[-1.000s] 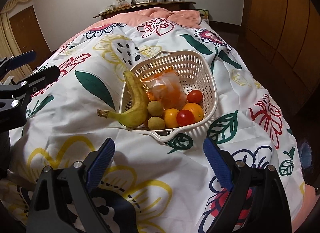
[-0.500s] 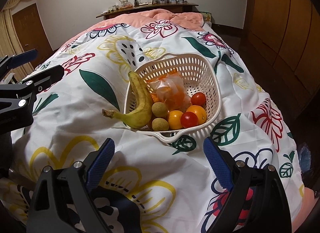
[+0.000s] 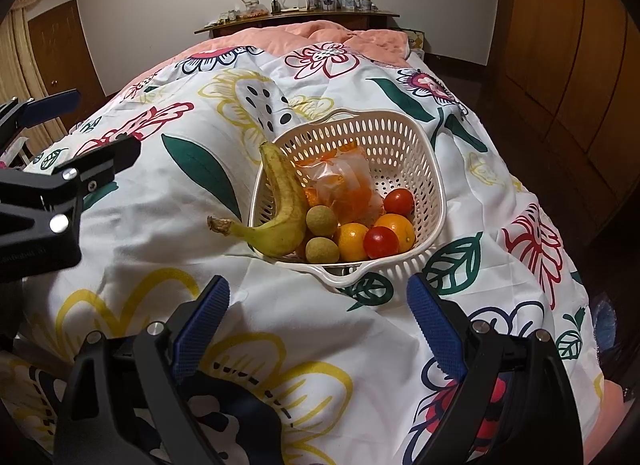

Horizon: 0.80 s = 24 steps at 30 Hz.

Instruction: Organize fruits

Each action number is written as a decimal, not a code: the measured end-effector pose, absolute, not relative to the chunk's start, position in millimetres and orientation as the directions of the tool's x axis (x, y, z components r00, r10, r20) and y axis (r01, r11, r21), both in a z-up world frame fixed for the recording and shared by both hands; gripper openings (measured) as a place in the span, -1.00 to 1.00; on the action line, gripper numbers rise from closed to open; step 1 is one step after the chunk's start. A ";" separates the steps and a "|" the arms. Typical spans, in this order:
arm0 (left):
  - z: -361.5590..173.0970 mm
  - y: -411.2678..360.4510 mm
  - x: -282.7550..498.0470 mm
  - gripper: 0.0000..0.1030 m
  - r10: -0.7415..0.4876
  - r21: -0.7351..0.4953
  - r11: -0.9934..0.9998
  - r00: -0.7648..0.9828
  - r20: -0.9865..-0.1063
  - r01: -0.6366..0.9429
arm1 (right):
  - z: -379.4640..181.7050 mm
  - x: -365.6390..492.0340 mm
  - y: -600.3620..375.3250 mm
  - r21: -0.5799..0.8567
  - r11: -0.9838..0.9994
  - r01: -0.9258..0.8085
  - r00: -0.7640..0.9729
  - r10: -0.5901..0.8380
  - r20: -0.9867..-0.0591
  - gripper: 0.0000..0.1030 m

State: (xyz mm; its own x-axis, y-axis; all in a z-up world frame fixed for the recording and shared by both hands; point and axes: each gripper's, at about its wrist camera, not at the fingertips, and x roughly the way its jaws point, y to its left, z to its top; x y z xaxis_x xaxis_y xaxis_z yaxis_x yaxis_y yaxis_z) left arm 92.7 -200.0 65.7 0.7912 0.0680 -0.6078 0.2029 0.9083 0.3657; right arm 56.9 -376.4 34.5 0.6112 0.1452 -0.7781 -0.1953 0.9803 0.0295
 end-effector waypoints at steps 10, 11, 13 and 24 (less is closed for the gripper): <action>60.3 -210.2 88.3 0.95 0.062 0.409 0.883 0.805 -0.590 0.232 | 33.7 56.7 -376.1 0.029 0.980 -0.195 0.611 0.145 -0.778 0.74; 60.3 -210.2 88.0 0.95 0.061 0.411 0.882 0.807 -0.588 0.232 | 33.7 56.6 -375.8 0.029 0.980 -0.196 0.611 0.145 -0.778 0.74; 60.3 -211.1 87.1 0.95 0.061 0.415 0.879 0.810 -0.584 0.233 | 33.5 56.8 -376.0 0.029 0.980 -0.195 0.611 0.145 -0.778 0.74; 60.0 -210.6 86.5 0.95 0.065 0.412 0.882 0.805 -0.589 0.230 | 33.2 56.7 -375.2 0.030 0.980 -0.195 0.611 0.145 -0.778 0.74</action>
State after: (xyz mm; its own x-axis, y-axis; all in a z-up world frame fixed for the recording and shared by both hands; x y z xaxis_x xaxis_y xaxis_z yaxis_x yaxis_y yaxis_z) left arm 86.5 -210.5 60.0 0.8052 0.0654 -0.5893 0.2297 0.8818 0.4118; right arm 56.7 -375.2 33.2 0.6114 0.1450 -0.7780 -0.1948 0.9804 0.0296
